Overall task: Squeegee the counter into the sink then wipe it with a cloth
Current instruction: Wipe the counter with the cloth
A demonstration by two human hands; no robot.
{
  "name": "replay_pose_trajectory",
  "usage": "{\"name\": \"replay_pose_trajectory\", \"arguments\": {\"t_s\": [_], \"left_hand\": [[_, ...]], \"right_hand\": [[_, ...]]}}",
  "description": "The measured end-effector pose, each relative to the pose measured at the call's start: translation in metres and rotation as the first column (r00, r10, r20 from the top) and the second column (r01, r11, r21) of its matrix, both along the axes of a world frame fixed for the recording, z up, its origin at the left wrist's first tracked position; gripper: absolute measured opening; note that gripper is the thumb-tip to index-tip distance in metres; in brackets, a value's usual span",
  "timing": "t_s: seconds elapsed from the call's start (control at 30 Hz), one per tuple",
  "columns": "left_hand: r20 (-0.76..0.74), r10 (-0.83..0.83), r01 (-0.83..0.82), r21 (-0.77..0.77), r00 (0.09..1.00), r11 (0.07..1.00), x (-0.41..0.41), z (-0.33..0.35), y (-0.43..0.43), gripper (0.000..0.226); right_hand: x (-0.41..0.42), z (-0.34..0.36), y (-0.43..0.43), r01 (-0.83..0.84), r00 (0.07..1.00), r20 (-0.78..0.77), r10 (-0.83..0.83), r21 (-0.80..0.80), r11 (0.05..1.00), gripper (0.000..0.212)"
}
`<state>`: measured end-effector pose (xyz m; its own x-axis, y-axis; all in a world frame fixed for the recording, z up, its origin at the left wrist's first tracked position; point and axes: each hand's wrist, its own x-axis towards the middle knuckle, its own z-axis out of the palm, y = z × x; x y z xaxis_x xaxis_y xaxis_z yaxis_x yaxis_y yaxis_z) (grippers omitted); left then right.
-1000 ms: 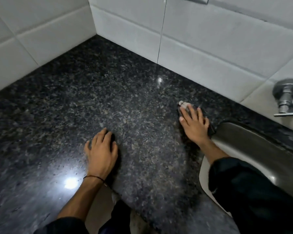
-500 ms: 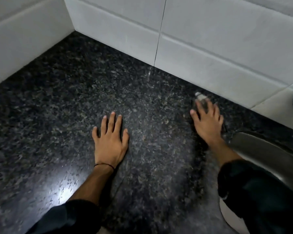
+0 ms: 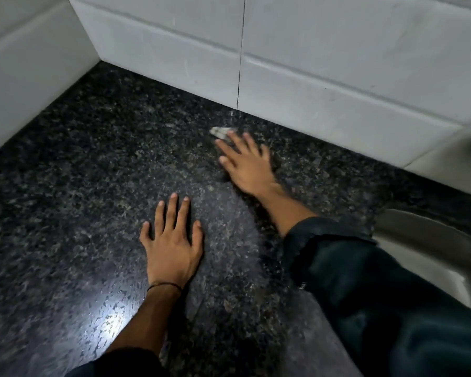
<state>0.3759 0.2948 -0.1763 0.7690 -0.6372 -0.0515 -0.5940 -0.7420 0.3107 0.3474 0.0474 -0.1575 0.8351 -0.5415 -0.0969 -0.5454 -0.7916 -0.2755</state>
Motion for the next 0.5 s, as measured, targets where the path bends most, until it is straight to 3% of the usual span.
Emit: {"name": "replay_pose_trajectory", "arguments": {"t_s": [0.13, 0.3, 0.4, 0.5], "left_hand": [[-0.019, -0.001, 0.001, 0.002, 1.000, 1.000, -0.002, 0.002, -0.001, 0.056], [-0.038, -0.003, 0.003, -0.007, 0.999, 1.000, -0.003, 0.007, 0.000, 0.056], [-0.046, -0.014, 0.013, -0.020, 0.999, 1.000, -0.003, 0.008, 0.002, 0.056], [-0.093, -0.002, -0.003, -0.056, 0.996, 0.998, -0.003, 0.011, 0.004, 0.057]], "right_hand": [[-0.136, 0.004, -0.070, 0.348, 0.935, -0.036, -0.352, -0.086, 0.933, 0.050], [-0.232, 0.000, -0.048, 0.547, 0.832, -0.047, -0.553, -0.094, 0.832, 0.051], [-0.233, 0.001, 0.027, 0.419, 0.903, -0.040, -0.429, -0.149, 0.896, 0.054], [-0.238, 0.003, 0.114, 0.082, 0.995, -0.046, -0.088, -0.132, 0.988, 0.051]]}}
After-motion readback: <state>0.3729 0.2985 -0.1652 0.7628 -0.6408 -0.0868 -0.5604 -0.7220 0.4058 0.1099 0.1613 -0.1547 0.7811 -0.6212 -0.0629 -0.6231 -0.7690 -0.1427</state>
